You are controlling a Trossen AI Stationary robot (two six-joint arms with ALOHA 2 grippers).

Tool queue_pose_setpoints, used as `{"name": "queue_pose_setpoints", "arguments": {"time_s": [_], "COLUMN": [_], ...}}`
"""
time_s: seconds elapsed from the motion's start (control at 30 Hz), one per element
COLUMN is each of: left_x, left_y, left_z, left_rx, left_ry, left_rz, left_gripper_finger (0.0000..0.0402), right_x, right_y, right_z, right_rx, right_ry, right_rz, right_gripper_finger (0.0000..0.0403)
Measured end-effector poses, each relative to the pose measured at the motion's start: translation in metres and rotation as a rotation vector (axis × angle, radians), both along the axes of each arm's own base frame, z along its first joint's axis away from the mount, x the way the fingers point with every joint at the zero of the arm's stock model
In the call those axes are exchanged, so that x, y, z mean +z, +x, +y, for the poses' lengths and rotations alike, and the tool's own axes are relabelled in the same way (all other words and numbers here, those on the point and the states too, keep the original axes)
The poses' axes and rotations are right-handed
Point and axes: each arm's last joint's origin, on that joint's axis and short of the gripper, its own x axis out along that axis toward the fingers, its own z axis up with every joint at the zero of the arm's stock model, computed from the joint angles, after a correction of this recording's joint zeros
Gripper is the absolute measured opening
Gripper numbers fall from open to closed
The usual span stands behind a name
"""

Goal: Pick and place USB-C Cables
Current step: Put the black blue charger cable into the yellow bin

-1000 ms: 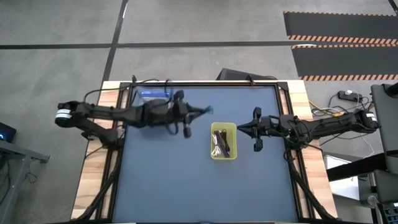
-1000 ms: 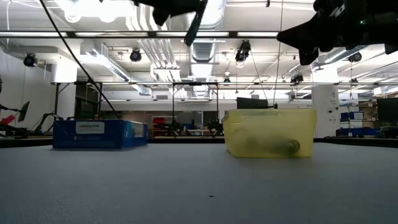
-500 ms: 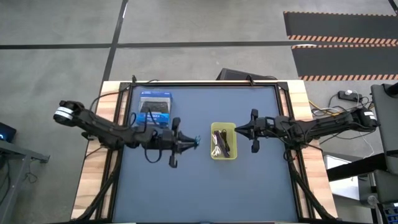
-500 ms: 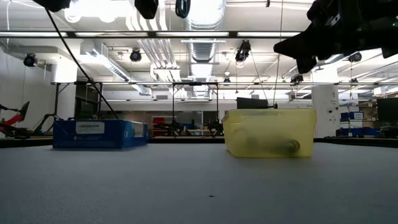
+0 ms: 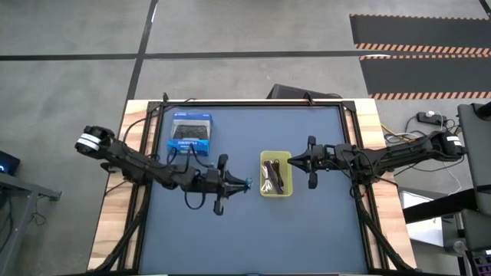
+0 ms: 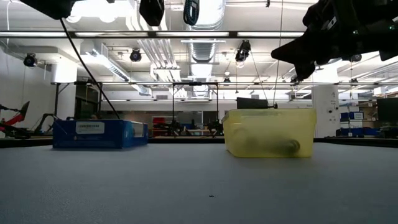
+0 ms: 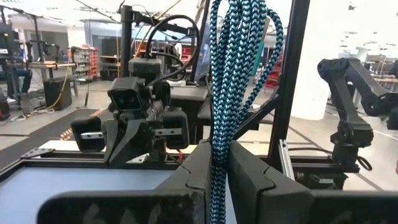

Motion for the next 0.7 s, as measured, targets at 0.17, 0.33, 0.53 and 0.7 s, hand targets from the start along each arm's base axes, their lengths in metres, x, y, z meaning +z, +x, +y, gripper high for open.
{"name": "queue_pose_setpoints", "arguments": {"time_s": [0.17, 0.33, 0.53, 0.7], "left_x": [-0.004, -0.004, -0.004, -0.004], "left_y": [0.003, 0.004, 0.004, 0.004], "left_z": [-0.001, -0.001, -0.001, -0.001], "left_rx": [-0.001, -0.001, 0.005, 0.011], "left_ry": [-0.002, -0.002, 0.000, 0.000], "left_rz": [0.000, -0.001, 0.001, 0.002], "left_gripper_finger": [0.0018, 0.0018, 0.0018, 0.0018], "right_x": [-0.001, 0.000, 0.006, 0.005], "right_y": [0.001, 0.001, 0.006, 0.014], "right_z": [0.001, 0.007, 0.023, 0.036], "right_rx": [-0.001, 0.036, 0.118, 0.175], "right_ry": [0.039, 0.047, 0.049, 0.048], "right_rz": [0.002, -0.015, -0.106, -0.150], "right_gripper_finger": [0.0013, 0.0013, 0.0013, 0.0013]}}
